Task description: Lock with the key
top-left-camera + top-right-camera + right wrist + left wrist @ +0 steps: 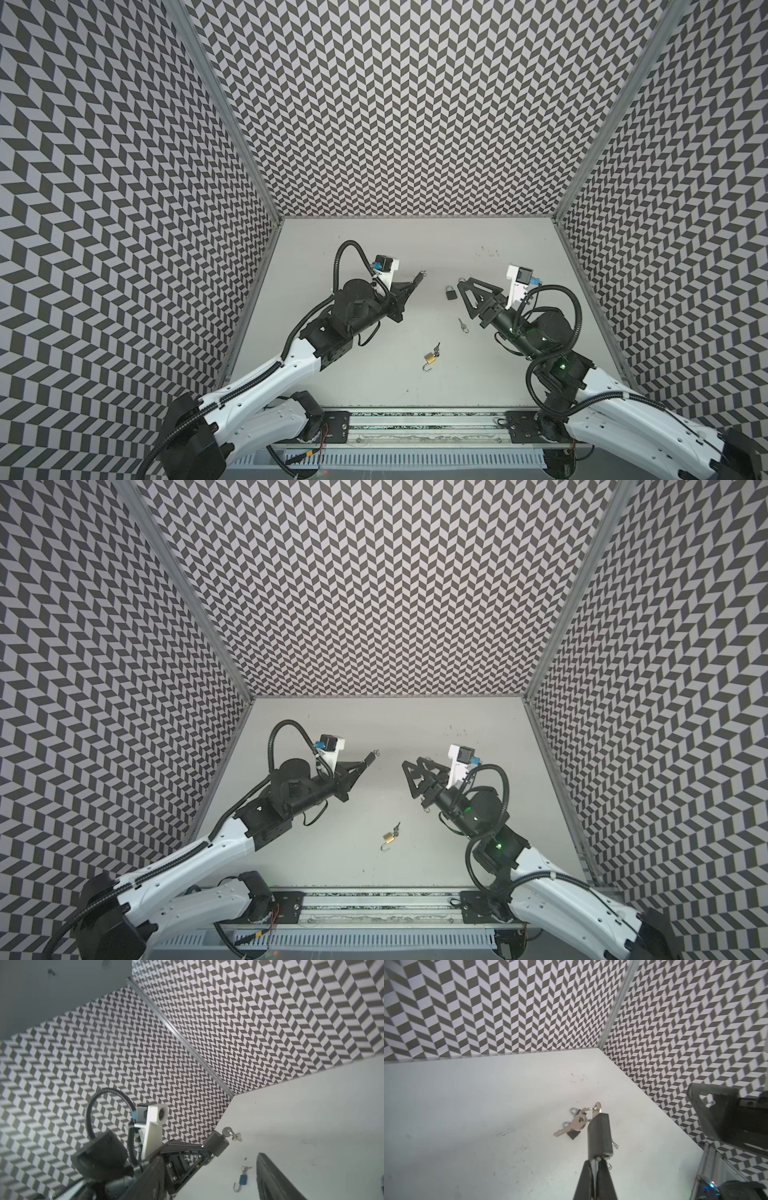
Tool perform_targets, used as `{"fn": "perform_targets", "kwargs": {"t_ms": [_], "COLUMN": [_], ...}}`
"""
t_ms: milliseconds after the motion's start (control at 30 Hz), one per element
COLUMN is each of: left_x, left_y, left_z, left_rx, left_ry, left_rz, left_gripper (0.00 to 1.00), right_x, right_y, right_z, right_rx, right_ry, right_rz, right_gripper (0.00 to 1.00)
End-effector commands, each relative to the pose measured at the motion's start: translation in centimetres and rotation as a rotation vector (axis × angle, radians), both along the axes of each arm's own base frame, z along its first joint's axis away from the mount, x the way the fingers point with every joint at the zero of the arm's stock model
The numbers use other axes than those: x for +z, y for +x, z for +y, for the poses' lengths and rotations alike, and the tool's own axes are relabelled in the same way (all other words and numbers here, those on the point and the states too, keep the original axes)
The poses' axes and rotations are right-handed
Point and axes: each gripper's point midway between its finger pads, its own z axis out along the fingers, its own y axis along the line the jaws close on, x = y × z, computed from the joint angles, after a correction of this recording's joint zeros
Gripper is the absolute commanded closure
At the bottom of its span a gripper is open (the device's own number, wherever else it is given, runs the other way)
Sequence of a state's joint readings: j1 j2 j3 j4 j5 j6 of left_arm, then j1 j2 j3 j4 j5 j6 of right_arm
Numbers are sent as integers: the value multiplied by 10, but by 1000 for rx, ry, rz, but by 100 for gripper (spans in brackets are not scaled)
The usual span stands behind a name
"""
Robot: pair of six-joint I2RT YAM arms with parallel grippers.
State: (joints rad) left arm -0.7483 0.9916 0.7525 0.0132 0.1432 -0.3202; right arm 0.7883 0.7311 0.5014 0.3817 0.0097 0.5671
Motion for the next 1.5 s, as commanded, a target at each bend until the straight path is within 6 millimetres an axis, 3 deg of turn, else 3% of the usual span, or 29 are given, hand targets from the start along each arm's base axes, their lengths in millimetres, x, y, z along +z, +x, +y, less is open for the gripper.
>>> {"fn": "perform_targets", "kwargs": {"t_ms": [0, 200, 400, 700, 900, 1100, 1467], "left_x": [36, 68, 82, 93, 95, 93, 93], "left_y": [-30, -59, -83, -104, -109, -110, -106], "left_z": [-7, -10, -12, -11, -13, -13, -15], "left_rx": [-198, -396, -529, -619, -654, -656, -654], "left_ry": [25, 104, 110, 61, 47, 52, 54], "left_rz": [-86, -187, -239, -279, -283, -283, -276], "left_gripper": [100, 100, 100, 100, 100, 100, 100], "right_x": [21, 33, 53, 47, 42, 44, 49], "right_y": [-17, -48, -68, -87, -81, -84, -92], "right_z": [17, 52, 60, 67, 72, 73, 73], "right_rx": [90, 437, 601, 766, 778, 798, 845], "right_ry": [-289, -449, -451, -437, -446, -427, -382], "right_rz": [-271, -421, -541, -564, -533, -533, -535], "right_gripper": [28, 17, 17, 24, 36, 63, 88]}}
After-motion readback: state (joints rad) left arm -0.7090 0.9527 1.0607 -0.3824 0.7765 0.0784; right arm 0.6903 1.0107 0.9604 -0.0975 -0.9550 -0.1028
